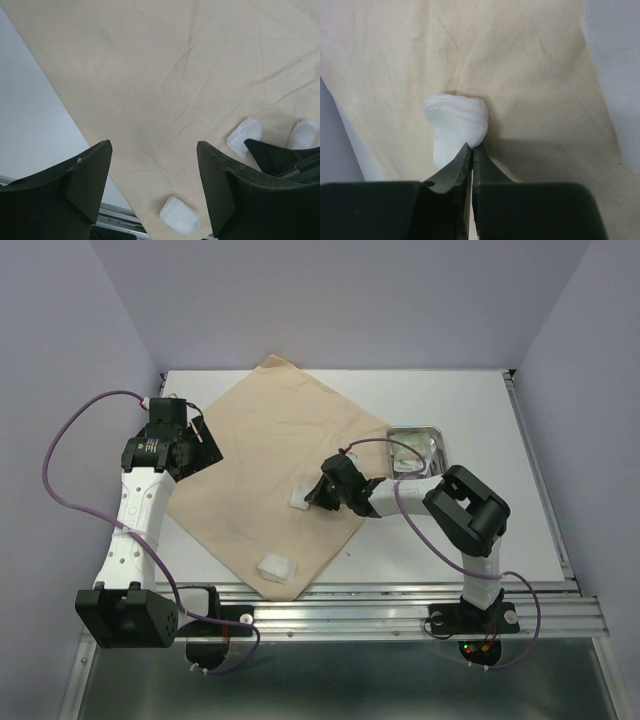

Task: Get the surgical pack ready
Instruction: Adjust the medical item in the surgical kit.

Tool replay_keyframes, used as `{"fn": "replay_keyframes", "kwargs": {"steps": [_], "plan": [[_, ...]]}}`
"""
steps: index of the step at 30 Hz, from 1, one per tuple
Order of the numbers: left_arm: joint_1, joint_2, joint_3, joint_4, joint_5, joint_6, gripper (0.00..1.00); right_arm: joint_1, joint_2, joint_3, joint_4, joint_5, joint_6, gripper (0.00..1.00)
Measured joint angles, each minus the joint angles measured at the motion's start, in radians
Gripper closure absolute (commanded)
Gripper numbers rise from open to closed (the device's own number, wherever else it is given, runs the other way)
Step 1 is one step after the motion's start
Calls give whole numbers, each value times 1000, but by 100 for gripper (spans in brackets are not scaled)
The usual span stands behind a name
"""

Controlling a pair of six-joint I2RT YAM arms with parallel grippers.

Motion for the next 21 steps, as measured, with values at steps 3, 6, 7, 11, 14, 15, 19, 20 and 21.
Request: {"fn": "replay_keyframes", "kwargs": {"steps": [3,6,7,11,14,15,19,20,21], "plan": [[0,0,-1,0,0,0,20,-9,0,15,-19,-28,-81,99],[0,-1,-1,1,0,0,20,-26,-2,61,-50,-95,-180,99],[0,-1,-1,1,0,0,20,-35,-5,79,-60,-121,-214,99],[0,-1,-1,2,1,0,20,-78,-30,153,-114,-234,-342,99],[0,-1,-1,2,2,0,20,-111,-58,179,-143,-287,-408,99],[0,-1,-1,2,2,0,20,-128,-75,184,-161,-314,-433,99],[0,-1,-2,2,2,0,20,-198,-119,185,-222,-394,-500,99],[0,-1,-2,2,2,0,20,-217,-127,185,-243,-419,-521,99],[0,-1,-2,2,2,0,20,-238,-133,185,-263,-441,-537,99]]}}
